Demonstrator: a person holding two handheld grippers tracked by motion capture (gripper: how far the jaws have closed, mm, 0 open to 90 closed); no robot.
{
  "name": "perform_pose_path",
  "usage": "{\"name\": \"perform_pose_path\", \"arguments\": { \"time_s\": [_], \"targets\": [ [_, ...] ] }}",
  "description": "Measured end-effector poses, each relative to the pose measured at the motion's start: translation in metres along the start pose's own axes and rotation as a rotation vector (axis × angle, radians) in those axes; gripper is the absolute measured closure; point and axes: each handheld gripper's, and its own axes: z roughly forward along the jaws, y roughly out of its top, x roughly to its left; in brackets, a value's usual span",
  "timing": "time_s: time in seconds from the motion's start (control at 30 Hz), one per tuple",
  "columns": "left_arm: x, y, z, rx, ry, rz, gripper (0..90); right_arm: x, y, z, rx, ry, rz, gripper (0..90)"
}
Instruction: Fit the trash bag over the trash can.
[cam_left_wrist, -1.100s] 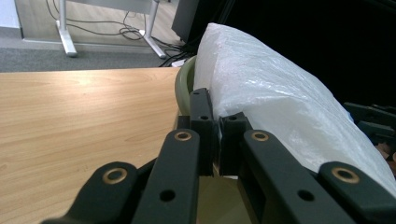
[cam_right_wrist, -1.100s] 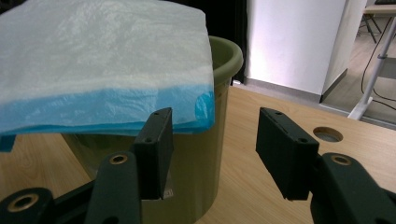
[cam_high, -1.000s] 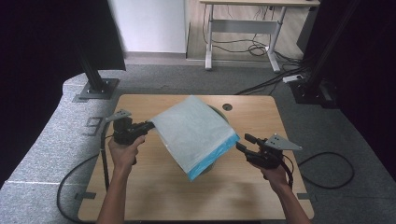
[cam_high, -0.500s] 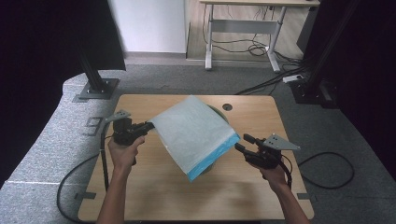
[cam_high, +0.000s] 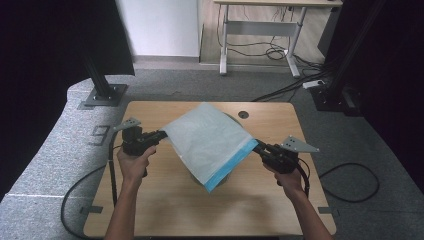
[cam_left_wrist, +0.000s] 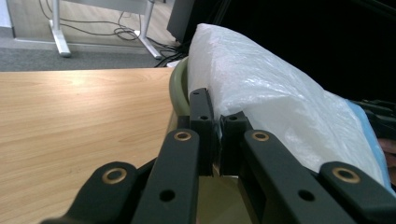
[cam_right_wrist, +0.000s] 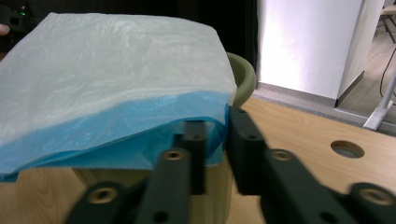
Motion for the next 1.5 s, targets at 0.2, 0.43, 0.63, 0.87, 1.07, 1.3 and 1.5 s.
{"name": "perform_pose_path", "arguments": {
  "time_s": [0.2,0.43,0.63,0.87,1.07,1.3,1.5],
  "targets": [
    [-0.011,0.0,0.012,0.013,-0.032,0.021,86.6,-0.003,0.015,-0.007,-0.028,-0.064,0.012,88.7],
    [-0.031,0.001,0.026,0.033,-0.075,0.061,85.6,-0.01,0.042,-0.025,-0.1,-0.132,0.019,88.8],
    [-0.046,-0.003,0.025,0.099,-0.093,0.143,53.5,-0.014,0.052,-0.034,-0.119,-0.166,0.017,88.8],
    [-0.044,0.0,-0.002,0.098,-0.071,0.162,34.0,-0.027,0.046,-0.036,-0.101,-0.217,0.055,88.8],
    [-0.063,0.007,-0.004,0.075,-0.075,0.176,32.5,-0.017,0.045,-0.027,-0.095,-0.183,0.046,88.8],
    [-0.093,0.01,0.012,0.082,-0.086,0.23,30.2,0.01,0.051,-0.013,-0.096,-0.103,0.001,88.8],
    [-0.106,0.007,0.03,0.108,-0.111,0.238,29.4,0.029,0.05,0.0,-0.078,-0.047,-0.027,88.8]
  ]
}}
